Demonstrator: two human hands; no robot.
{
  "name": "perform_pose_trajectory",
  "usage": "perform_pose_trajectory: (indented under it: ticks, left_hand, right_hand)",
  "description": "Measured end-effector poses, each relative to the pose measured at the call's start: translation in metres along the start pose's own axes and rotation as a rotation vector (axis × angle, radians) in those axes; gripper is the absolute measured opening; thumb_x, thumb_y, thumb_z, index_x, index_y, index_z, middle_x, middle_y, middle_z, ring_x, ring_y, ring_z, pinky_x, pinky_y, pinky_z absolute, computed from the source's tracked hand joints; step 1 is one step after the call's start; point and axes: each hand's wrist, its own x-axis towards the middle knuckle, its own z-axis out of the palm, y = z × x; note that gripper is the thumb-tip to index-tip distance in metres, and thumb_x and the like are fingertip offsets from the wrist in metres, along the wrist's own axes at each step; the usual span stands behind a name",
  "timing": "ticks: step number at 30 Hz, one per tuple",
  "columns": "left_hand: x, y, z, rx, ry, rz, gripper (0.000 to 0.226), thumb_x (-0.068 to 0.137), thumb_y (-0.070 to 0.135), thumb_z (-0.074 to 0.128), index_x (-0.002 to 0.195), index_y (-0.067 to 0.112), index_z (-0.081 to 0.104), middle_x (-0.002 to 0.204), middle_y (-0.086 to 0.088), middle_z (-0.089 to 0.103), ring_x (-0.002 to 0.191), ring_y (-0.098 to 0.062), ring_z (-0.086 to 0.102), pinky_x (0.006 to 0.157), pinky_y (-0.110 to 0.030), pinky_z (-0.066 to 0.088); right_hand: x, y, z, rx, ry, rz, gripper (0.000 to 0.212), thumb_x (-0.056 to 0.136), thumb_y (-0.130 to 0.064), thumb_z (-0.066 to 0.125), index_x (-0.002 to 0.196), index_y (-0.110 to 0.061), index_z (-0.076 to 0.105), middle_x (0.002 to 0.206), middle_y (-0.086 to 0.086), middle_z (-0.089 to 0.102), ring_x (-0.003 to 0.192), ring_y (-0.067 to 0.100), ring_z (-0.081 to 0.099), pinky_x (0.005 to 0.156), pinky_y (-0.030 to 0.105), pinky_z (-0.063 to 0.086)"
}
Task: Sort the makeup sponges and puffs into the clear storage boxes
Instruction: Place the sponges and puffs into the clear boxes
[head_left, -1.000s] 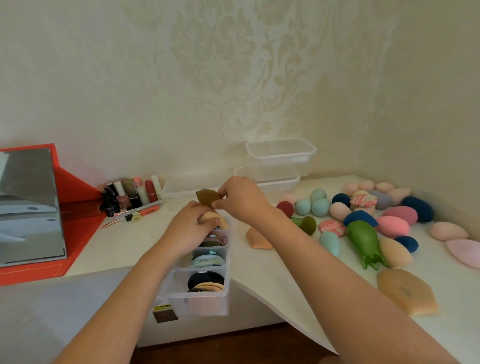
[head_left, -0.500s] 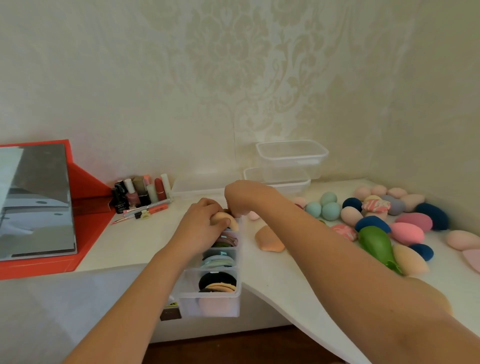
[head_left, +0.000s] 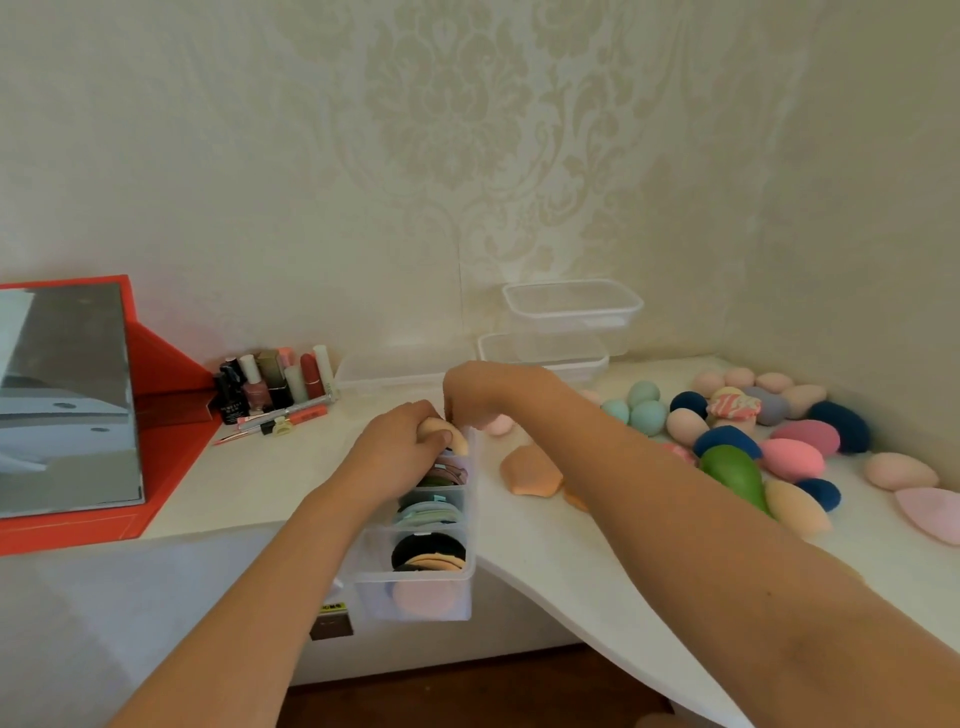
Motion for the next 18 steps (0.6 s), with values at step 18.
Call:
perform_pose_trajectory:
  ticks: [18]
  left_hand:
    - [0.012,0.015,0.009,0.059,-0.047,-0.019,0.021,0.089,0.021,0.051,0.101,0.016,0.067,0.094,-0.003,0.054,0.088,-0.022,0.053,0.077,-0.032,0.043]
  right_hand:
    - [-0.115,0.207,0.042,0.198,0.112,0.790,0.042,0.088,-0.037,0.060,0.120,-0.010,0.061,0.115,0.009,0.065,0.106,0.025,0.060,0.092,0.034,0.048]
